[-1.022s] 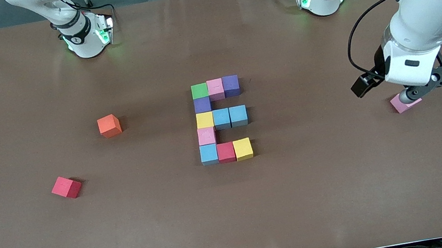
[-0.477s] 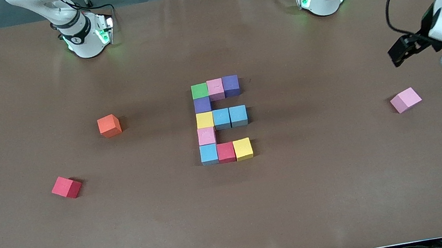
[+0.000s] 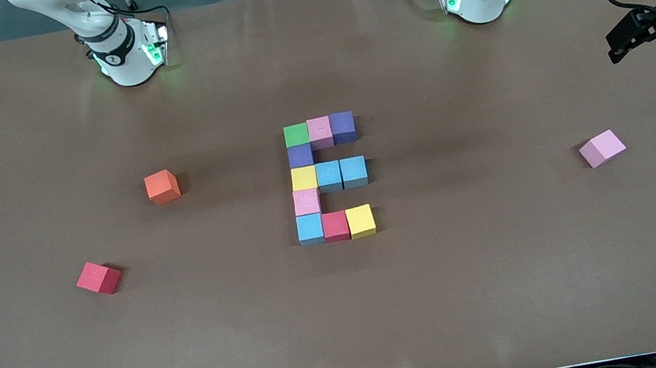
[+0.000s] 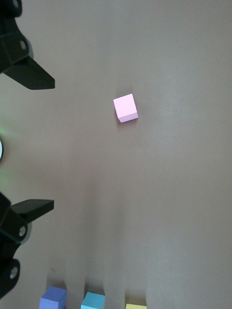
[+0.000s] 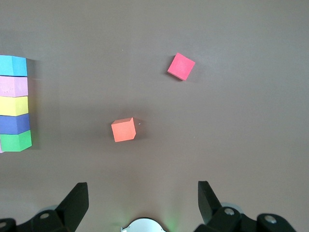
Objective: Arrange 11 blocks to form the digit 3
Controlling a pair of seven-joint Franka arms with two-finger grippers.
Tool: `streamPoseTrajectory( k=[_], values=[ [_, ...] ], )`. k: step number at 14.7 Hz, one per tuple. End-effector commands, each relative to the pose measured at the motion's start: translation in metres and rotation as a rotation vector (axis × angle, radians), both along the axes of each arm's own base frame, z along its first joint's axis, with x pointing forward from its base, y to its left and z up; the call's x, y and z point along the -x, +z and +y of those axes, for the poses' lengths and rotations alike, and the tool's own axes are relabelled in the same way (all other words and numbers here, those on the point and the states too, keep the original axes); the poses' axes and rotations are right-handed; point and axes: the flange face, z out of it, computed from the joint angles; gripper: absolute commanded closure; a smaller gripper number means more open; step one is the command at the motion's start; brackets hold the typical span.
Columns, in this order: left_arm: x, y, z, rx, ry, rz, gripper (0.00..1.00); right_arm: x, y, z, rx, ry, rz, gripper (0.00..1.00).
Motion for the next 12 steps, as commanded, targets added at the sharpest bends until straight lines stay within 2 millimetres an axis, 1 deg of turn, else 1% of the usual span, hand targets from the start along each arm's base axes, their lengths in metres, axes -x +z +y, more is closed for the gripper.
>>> streamPoseTrajectory(
  k=[1, 2, 6, 7, 9, 12],
  values=[
    [0.016, 0.0, -0.001, 0.014, -0.021, 0.004, 0.0, 0.006, 0.003, -0.002, 0.01, 0.006, -0.008, 0.0],
    [0.021, 0.0, -0.001, 0.014, -0.021, 0.004, 0.0, 0.006, 0.003, 0.0, 0.008, 0.008, -0.008, 0.0],
    [0.028, 0.004, -0.012, 0.044, -0.041, 0.011, 0.0, 0.006, 0.003, -0.001, 0.007, 0.008, -0.008, 0.0],
    [0.029, 0.006, -0.016, 0.045, -0.051, 0.01, 0.0, 0.006, 0.003, -0.001, 0.007, 0.008, -0.008, 0.0],
    [0.03, 0.008, -0.017, 0.044, -0.06, 0.013, 0.0, 0.006, 0.003, -0.001, 0.007, 0.008, -0.005, 0.0],
    [0.029, 0.018, -0.024, 0.04, -0.068, -0.007, 0.0, 0.006, 0.003, -0.001, 0.007, 0.008, -0.007, 0.0]
  ],
)
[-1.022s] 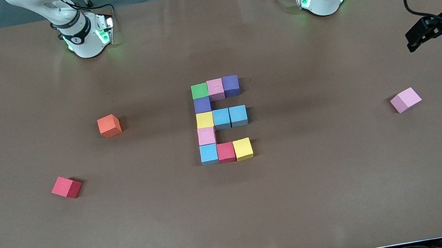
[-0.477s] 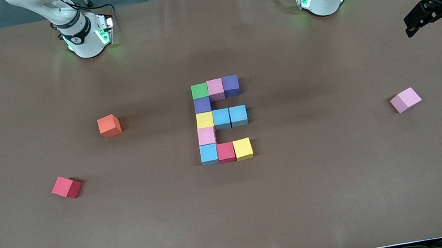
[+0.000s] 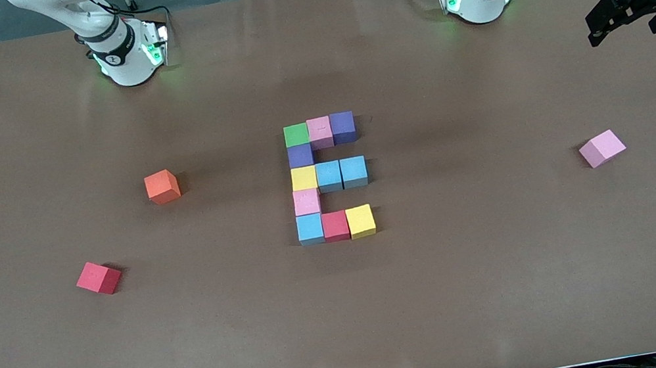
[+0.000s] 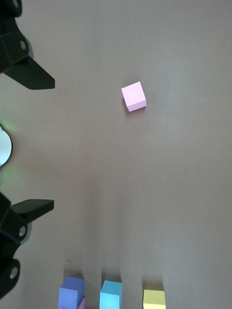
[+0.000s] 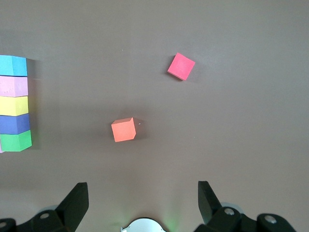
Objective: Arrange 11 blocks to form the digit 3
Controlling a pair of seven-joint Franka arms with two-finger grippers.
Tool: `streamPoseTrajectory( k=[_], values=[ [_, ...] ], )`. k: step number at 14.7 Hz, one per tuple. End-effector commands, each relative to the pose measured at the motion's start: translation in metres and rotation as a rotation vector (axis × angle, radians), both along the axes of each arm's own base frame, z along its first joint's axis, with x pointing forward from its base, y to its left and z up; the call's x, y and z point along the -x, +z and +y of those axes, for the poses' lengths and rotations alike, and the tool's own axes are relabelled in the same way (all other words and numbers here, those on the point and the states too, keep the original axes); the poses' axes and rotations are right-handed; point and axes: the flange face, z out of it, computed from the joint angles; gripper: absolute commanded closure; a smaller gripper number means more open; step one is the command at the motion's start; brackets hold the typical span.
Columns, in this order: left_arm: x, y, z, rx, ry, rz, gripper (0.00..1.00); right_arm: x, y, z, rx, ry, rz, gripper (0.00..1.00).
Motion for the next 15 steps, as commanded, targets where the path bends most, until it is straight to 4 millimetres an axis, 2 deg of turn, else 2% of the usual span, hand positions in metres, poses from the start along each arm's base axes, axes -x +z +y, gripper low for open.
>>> streamPoseTrajectory(
  k=[1, 15],
  values=[
    [0.0068, 0.0125, -0.0108, 0.013, -0.033, -0.016, 0.0, 0.0061, 0.0028, -0.0009, 0.007, 0.008, -0.005, 0.0],
    [0.0088, 0.0166, -0.0133, 0.015, -0.037, -0.009, 0.0, 0.0061, 0.0035, -0.0001, 0.007, 0.011, -0.007, 0.0]
  ],
)
